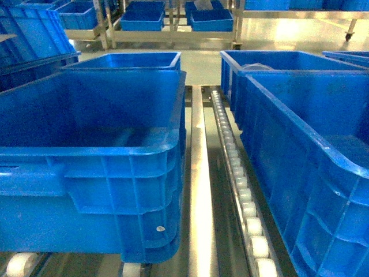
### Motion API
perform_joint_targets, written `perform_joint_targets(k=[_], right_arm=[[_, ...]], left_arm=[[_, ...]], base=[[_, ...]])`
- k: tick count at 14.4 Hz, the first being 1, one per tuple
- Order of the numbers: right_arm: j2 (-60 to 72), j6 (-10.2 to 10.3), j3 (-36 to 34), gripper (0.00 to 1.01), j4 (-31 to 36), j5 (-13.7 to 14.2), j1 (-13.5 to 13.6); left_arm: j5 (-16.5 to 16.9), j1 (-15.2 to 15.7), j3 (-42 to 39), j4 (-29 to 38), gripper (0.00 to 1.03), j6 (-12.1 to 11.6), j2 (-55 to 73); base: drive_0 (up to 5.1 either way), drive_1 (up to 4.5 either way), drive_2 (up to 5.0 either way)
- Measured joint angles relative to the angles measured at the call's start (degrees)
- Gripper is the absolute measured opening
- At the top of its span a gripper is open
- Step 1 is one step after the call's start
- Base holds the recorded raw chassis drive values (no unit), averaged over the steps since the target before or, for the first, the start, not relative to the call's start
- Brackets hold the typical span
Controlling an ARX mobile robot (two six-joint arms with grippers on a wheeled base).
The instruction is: Sort blue parts and orange caps into right shelf containers
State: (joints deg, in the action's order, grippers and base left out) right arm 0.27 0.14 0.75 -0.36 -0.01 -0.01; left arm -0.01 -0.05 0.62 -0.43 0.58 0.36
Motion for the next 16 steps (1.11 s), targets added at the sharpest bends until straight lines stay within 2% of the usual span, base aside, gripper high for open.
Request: perform_joint_targets(k=[1, 2, 3, 4, 5, 6, 8, 10, 11, 12, 14, 15, 16], right_arm=[[0.00, -0.02, -0.02, 0.45, 0.00, 0.00, 0.00], [0.00, -0.02, 0.00, 0.45, 0.00, 0.00, 0.00], [0.00, -0.98, -0.04, 0.45, 1.22, 1.40, 0.59], [1.14, -3.43, 0.02, 0.45, 7.04, 6.86, 3.56], [4.42, -5.35, 0.44, 0.45, 11.13, 7.85, 4.72], [11.50, -6.67, 0.94, 0.45, 17.25, 7.76, 4.42], [19.45, -7.45, 2.21, 0.45, 24.11, 6.47, 3.26], [39.67, -8.24, 10.58, 0.45, 39.52, 3.17, 0.98], [50.40, -9.57, 15.82, 0.45, 45.35, 3.04, 0.66], [62.36, -10.60, 21.92, 0.45, 47.17, 2.16, 0.24], [78.36, -10.82, 30.10, 0.45, 46.75, 3.63, -0.55], [83.43, -10.67, 33.14, 0.45, 45.66, 4.00, -1.29], [85.79, -10.23, 34.18, 0.50, 45.81, 3.98, -1.53]], left_arm=[[-0.02, 0.00, 0.00, 0.02, 0.43, 0.00, 0.00], [1.42, 0.11, 0.00, 1.88, 0.43, -0.07, 0.35], [1.66, -1.33, 0.22, 8.52, 0.43, -0.04, 3.65], [1.68, -2.21, 0.55, 12.52, 0.43, 0.11, 7.69], [2.10, -2.47, 1.01, 17.84, 0.43, 0.35, 13.57], [2.19, -2.01, 2.32, 25.24, 0.43, 0.55, 21.18], [2.84, -1.55, 5.01, 34.01, 0.43, 0.90, 30.10], [4.20, -1.18, 13.38, 49.16, 0.43, 0.72, 49.31], [4.70, -0.81, 18.38, 52.89, 0.43, 0.70, 59.23], [4.68, -0.79, 24.24, 53.02, 0.43, 1.01, 69.61], [4.50, -0.98, 32.09, 50.99, 0.43, 2.62, 82.73], [4.50, -1.07, 33.18, 50.49, 0.50, 3.43, 85.48], [4.57, -1.51, 33.14, 50.45, 0.62, 3.76, 86.44]], base=[[0.0, 0.00, 0.0], [0.0, 0.00, 0.0], [0.0, 0.00, 0.0], [0.0, 0.00, 0.0], [0.0, 0.00, 0.0], [0.0, 0.00, 0.0], [0.0, 0.00, 0.0], [0.0, 0.00, 0.0], [0.0, 0.00, 0.0], [0.0, 0.00, 0.0], [0.0, 0.00, 0.0], [0.0, 0.00, 0.0], [0.0, 0.00, 0.0]])
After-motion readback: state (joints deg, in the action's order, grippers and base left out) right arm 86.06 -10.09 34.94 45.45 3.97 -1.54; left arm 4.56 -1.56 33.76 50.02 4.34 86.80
